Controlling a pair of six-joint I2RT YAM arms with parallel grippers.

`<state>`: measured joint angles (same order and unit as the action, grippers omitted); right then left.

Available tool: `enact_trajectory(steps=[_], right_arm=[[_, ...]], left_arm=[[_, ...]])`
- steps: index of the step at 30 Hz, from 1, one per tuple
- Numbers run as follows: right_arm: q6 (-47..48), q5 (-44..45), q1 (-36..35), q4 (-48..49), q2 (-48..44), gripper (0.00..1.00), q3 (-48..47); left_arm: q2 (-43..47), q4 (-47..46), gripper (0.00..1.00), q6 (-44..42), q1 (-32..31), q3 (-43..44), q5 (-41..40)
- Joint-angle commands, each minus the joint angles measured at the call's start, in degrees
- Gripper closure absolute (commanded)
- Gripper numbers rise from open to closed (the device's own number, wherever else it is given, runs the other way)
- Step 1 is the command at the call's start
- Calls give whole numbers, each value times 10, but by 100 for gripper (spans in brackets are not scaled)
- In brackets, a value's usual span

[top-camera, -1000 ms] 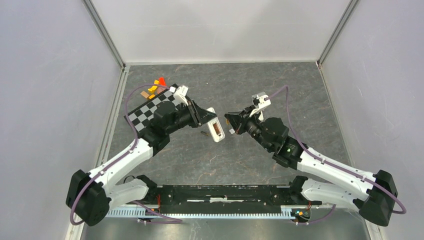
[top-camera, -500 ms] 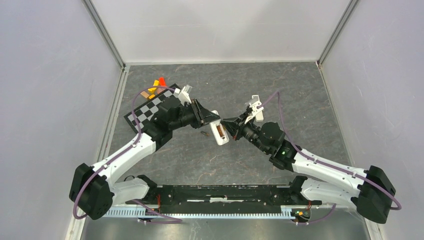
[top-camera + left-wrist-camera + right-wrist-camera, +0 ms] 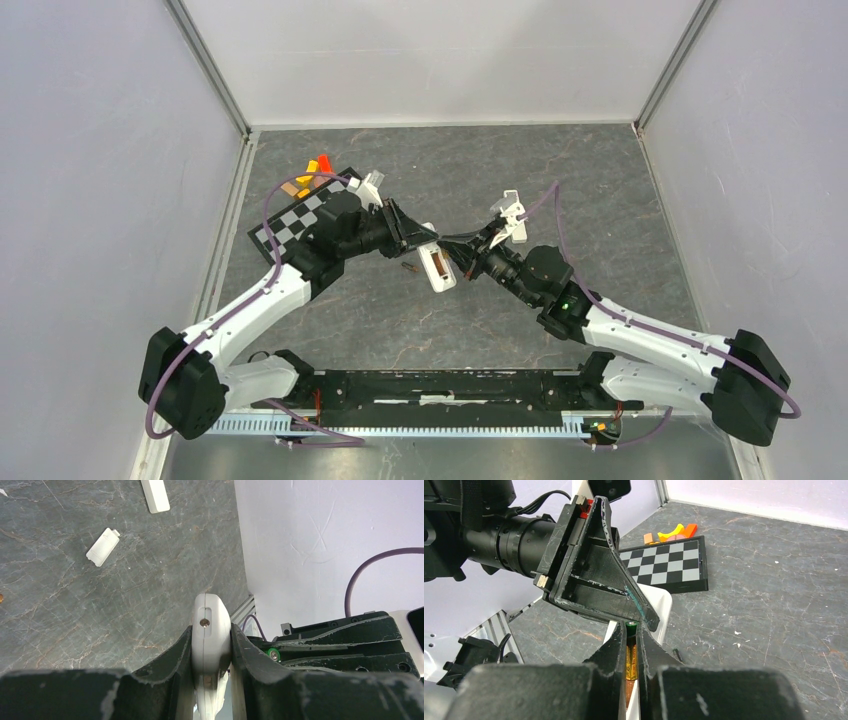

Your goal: Load the batteries into the remote control

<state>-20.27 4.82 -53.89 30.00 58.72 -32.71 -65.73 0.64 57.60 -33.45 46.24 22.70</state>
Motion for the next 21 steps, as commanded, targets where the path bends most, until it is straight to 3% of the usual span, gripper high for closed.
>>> enact_trajectory(steps=[1, 14, 21], right_arm=[[-5, -12, -2, 39, 5, 95, 4], [2, -24, -2, 43, 22, 93, 17], [16, -25, -2, 46, 20, 85, 35]], left_arm=[[0, -10, 98, 4, 1, 27, 0], [3, -10, 98, 17, 1, 29, 5], [6, -10, 98, 21, 1, 33, 7]])
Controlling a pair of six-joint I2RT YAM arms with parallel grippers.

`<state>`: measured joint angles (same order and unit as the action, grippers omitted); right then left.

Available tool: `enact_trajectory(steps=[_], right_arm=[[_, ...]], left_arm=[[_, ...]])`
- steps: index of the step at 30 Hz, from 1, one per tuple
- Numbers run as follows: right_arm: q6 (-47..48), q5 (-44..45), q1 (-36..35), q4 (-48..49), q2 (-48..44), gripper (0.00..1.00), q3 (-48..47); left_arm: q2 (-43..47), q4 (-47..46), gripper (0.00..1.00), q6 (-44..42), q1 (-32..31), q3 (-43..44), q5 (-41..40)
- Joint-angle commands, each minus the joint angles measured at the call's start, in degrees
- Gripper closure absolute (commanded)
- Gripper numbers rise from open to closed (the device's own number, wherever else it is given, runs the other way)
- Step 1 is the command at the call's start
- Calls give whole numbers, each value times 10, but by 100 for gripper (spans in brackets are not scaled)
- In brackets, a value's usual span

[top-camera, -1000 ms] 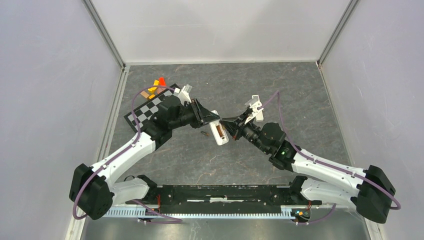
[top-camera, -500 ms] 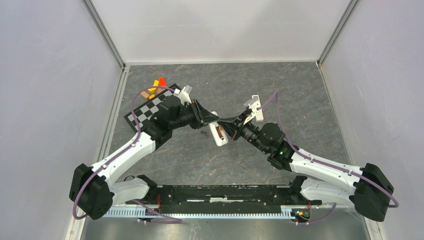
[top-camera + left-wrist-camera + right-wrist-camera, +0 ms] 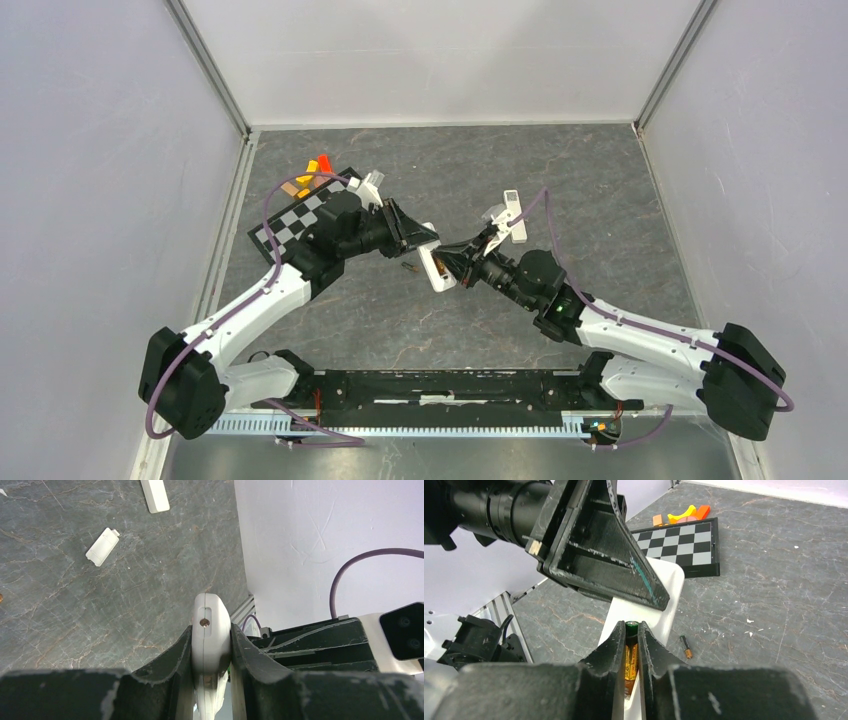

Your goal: Load the batteries into the remote control

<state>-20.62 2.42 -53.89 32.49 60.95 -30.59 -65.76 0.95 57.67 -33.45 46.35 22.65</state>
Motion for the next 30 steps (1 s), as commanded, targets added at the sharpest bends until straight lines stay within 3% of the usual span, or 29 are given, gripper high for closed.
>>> enact_trajectory(steps=[1, 10, 18, 26, 30], right_arm=[[21, -2, -2, 21, -3, 84, 15], [14, 2, -1, -9, -17, 73, -2], [-38, 11, 1, -73, -36, 47, -42], [-223, 44, 26, -127, -74, 7, -33], [-398, 64, 43, -164, -96, 2, 9]], left_arm=[[6, -13, 98, 20, 2, 32, 8], [4, -13, 98, 13, 4, 25, 2], [-2, -13, 98, 0, 8, 21, -7], [5, -40, 98, -13, 17, -3, -20], [10, -68, 98, -12, 20, -17, -31]])
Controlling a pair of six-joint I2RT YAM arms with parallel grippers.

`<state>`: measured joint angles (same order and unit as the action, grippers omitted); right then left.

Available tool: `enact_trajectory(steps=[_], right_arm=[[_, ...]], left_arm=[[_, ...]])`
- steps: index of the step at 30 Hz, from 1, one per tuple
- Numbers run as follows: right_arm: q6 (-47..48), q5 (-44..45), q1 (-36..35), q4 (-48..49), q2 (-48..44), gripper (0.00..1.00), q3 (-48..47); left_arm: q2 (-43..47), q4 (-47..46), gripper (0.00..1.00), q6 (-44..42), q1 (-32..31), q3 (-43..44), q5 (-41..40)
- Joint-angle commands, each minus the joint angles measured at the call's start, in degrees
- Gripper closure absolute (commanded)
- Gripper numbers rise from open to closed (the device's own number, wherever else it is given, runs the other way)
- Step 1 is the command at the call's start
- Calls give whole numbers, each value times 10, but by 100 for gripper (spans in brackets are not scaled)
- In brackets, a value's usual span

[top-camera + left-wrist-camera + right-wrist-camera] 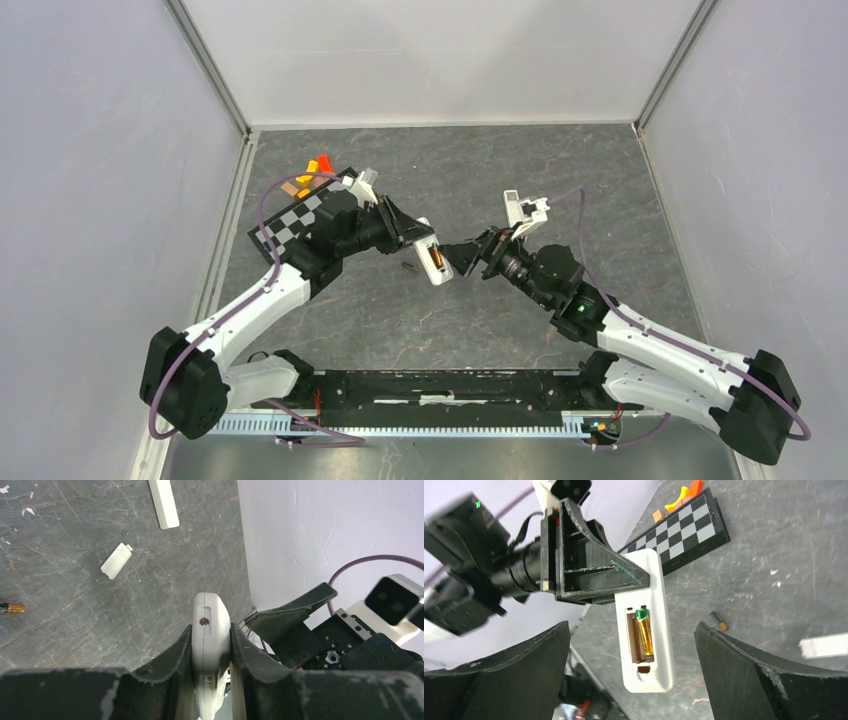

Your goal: Load the batteries into the remote control

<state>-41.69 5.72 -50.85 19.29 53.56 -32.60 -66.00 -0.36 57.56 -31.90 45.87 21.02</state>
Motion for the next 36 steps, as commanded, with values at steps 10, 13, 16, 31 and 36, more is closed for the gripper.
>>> enact_trajectory(steps=[10, 13, 16, 31, 36], right_arm=[[-391, -14, 14, 58, 3, 2, 86], [-441, -21, 14, 155, 21, 2, 120], [-464, -32, 14, 209, 53, 2, 120], [-529, -76, 14, 374, 191, 2, 72], [-551, -87, 14, 418, 223, 11, 71]], left_arm=[[27, -75, 98, -35, 7, -18, -44], [25, -79, 98, -31, 7, -18, -40], [20, -84, 98, -23, 7, -18, -34], [31, -95, 98, -35, 7, -29, -16], [45, -106, 98, -57, 9, -45, -18]])
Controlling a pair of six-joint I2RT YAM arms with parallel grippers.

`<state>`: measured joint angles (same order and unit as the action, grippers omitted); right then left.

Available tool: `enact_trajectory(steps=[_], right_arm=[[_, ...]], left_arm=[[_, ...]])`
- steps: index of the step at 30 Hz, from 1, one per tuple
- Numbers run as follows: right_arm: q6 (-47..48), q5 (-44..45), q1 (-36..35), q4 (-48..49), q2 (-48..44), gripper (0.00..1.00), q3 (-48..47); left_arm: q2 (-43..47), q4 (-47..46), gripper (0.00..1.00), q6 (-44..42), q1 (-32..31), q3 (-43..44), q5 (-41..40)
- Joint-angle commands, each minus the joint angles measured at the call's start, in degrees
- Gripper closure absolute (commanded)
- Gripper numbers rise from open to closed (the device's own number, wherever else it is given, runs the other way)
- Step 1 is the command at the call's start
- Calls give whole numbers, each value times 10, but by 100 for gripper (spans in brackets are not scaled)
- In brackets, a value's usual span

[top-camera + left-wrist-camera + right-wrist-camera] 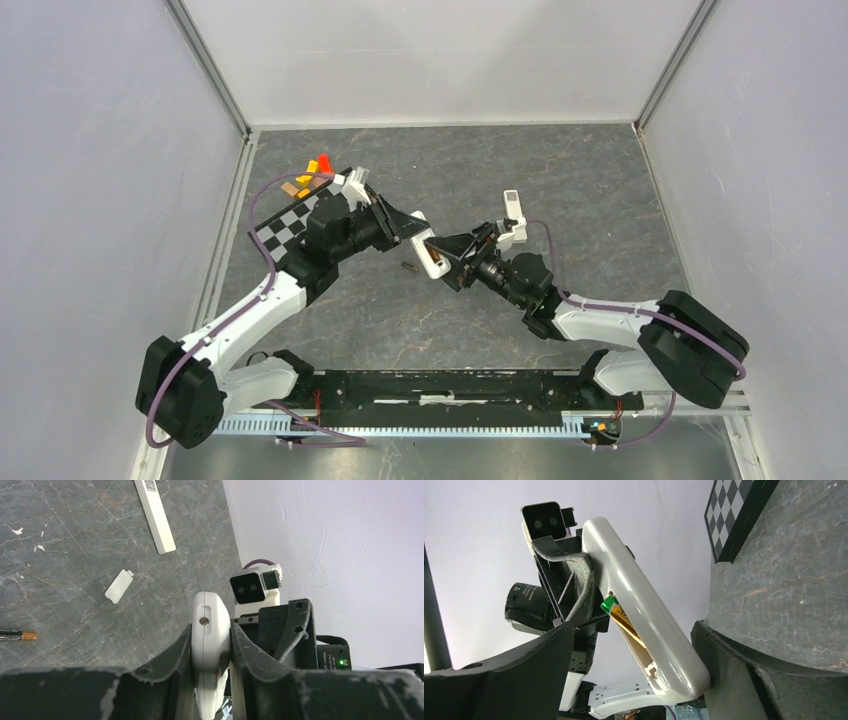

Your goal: Load the batteries into the remote control

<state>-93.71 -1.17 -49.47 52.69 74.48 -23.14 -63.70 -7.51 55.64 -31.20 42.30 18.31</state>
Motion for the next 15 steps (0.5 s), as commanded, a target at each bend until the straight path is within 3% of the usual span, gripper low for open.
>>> enact_trajectory(steps=[1, 4, 11, 15], right_arm=[[-33, -19, 0, 90, 18, 13, -23], [-41, -17, 1, 106, 24, 17, -18], [-50, -11, 4, 126, 36, 10, -16], [-63, -28, 3, 135, 56, 16, -28]], left_arm=[[23, -38, 98, -40, 2, -13, 12], [28, -61, 98, -49, 2, -22, 22], [44, -97, 98, -86, 2, -47, 32], [47, -102, 98, -90, 3, -51, 38]])
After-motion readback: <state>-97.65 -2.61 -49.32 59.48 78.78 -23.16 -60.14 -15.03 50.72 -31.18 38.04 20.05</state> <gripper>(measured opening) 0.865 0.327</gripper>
